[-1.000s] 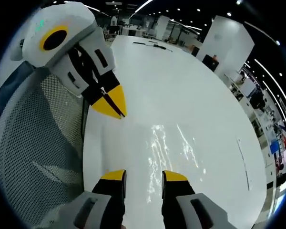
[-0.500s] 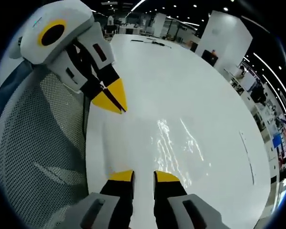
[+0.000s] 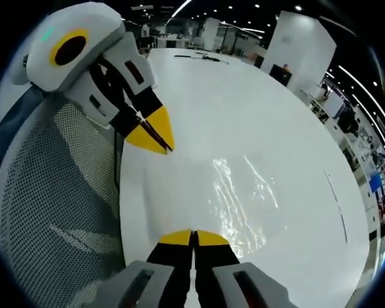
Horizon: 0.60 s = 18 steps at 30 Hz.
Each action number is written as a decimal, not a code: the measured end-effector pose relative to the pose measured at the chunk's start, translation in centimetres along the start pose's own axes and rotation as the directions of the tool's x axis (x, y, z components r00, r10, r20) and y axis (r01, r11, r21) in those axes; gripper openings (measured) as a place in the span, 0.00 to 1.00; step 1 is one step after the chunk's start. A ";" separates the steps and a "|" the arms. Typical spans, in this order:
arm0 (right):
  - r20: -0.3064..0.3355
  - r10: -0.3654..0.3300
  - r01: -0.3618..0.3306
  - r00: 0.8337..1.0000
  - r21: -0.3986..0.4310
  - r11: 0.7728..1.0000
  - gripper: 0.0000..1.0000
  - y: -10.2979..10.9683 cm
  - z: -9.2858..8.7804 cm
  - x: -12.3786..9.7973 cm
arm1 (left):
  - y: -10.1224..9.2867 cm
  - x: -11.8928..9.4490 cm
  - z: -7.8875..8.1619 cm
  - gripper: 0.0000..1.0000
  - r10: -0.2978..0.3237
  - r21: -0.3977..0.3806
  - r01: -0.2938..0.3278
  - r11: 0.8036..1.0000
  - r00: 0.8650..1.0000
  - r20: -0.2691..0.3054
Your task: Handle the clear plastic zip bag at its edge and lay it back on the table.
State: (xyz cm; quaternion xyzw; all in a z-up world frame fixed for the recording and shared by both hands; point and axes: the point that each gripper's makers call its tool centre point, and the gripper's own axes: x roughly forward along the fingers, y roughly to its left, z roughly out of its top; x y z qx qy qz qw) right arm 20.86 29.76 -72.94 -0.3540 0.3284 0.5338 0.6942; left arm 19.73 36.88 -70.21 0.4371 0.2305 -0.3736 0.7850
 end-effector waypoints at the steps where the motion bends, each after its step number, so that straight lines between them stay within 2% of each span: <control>1: 0.000 -0.003 0.003 1.000 0.003 1.000 0.00 -0.1 0.0 0.0 | 0.0 0.0 0.0 0.00 -0.001 -0.002 0.001 1.000 1.000 -0.001; 7: -0.005 -0.007 0.007 1.000 0.022 1.000 0.00 -0.4 -0.3 0.0 | 0.2 -0.2 0.3 0.01 0.002 -0.023 -0.001 1.000 1.000 0.006; 18: -0.007 -0.020 0.020 1.000 0.065 0.998 0.00 -0.7 0.0 0.2 | 0.1 -0.8 0.7 0.10 -0.003 -0.056 0.004 0.998 1.000 0.019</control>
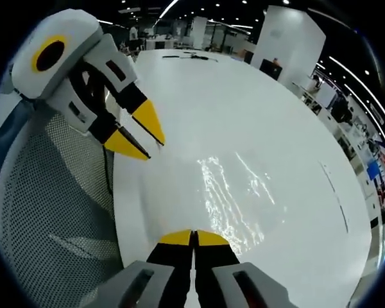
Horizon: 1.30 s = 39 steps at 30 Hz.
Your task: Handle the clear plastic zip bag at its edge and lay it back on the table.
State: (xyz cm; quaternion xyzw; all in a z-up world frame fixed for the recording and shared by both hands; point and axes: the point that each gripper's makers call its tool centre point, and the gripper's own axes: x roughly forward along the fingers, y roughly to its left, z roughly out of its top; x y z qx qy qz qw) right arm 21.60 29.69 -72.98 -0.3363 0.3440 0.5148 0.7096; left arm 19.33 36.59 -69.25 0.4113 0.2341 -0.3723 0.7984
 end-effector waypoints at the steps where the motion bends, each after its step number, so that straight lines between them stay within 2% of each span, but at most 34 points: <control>1: 0.000 -0.002 0.002 1.000 -0.001 1.000 0.00 -0.1 0.0 0.0 | 0.0 -0.2 0.4 0.10 0.000 0.000 0.000 1.000 1.000 0.005; 10: 0.002 -0.009 0.008 1.000 0.011 1.000 0.00 -0.2 0.3 0.0 | -0.6 -0.6 3.1 0.14 -0.015 0.066 0.012 0.998 0.999 0.048; 19: 0.003 -0.019 0.019 1.000 0.012 1.000 0.00 -0.3 0.3 -0.5 | -1.4 0.3 4.6 0.14 -0.049 0.144 0.039 0.989 0.997 0.063; 29: 0.003 -0.016 0.016 1.000 0.001 1.000 0.00 -0.2 0.3 -0.8 | -2.5 1.8 4.7 0.12 -0.076 0.203 0.065 0.977 0.996 0.046; 39: 0.004 -0.012 0.012 1.000 -0.011 1.000 0.00 0.3 0.9 -1.4 | -2.5 3.1 3.8 0.07 -0.081 0.225 0.076 0.971 0.997 0.013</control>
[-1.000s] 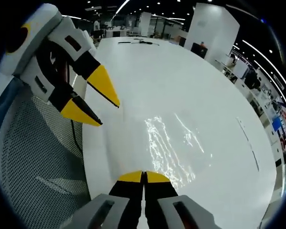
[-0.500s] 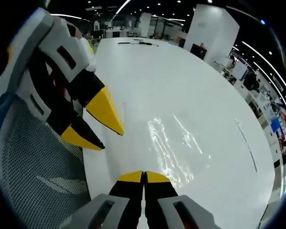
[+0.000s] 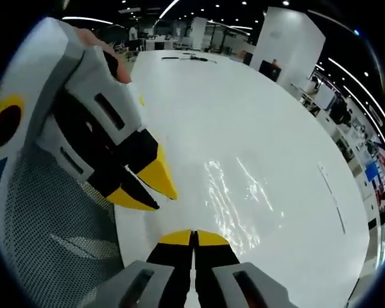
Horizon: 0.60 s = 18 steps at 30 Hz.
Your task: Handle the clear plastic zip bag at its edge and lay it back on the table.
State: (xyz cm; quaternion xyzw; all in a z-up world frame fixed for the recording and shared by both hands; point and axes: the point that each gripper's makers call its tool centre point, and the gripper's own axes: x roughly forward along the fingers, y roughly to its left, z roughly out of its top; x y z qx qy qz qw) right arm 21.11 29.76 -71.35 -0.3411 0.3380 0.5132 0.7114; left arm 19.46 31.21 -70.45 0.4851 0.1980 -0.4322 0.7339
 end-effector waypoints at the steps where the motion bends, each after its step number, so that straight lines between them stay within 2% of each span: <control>1: 0.002 0.002 -0.002 1.000 0.002 1.000 0.00 0.0 0.0 0.1 | -0.1 0.0 -0.1 0.05 -0.004 0.003 0.004 1.000 1.000 -0.007; 3: 0.001 0.002 -0.002 1.000 0.000 1.000 0.00 0.0 0.0 0.2 | 0.1 0.2 -0.4 0.01 0.006 0.007 -0.006 1.000 1.000 -0.015; 13: 0.005 -0.004 0.004 1.000 0.021 1.000 0.00 -0.5 -0.3 0.7 | 0.1 0.3 -0.4 0.00 -0.004 -0.013 0.004 1.000 1.000 -0.005; 18: 0.024 -0.005 0.003 1.000 0.087 0.996 0.00 -1.5 -0.2 1.0 | -0.3 0.4 -0.5 0.00 -0.012 -0.009 0.012 1.000 1.000 -0.006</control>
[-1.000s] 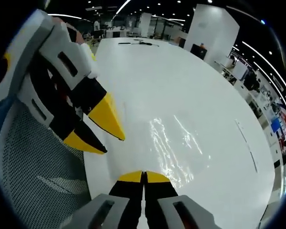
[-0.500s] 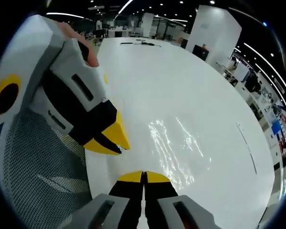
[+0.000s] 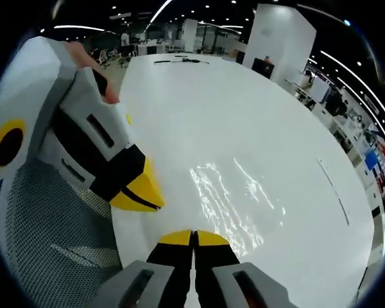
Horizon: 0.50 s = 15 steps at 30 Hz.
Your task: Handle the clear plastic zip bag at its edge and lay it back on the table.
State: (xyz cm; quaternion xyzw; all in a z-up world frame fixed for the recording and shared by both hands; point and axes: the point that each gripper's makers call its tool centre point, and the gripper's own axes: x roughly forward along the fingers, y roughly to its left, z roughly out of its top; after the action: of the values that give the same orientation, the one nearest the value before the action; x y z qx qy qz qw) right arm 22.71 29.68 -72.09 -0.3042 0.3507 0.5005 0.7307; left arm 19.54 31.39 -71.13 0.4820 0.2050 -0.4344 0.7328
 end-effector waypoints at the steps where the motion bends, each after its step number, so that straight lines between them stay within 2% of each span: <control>1: 0.003 -0.003 0.003 1.000 0.005 1.000 0.00 0.2 0.2 -0.1 | 0.0 0.0 0.0 0.00 0.000 0.001 0.000 1.000 1.000 0.000; 7: 0.035 -0.024 0.022 0.999 0.054 0.998 0.00 -1.0 0.9 -0.4 | -0.3 0.0 0.1 0.00 0.002 -0.004 -0.002 1.000 1.000 0.008; 15: 0.065 -0.062 0.058 0.996 0.068 0.996 0.00 -2.0 2.0 -1.1 | -1.1 0.3 0.2 0.00 -0.009 0.004 0.009 1.000 1.000 0.001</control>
State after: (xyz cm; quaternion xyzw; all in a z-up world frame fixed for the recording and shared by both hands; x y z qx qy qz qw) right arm 24.76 30.09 -69.82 -0.2734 0.3333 0.4762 0.7664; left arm 18.76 30.92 -71.84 0.4822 0.2058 -0.4383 0.7301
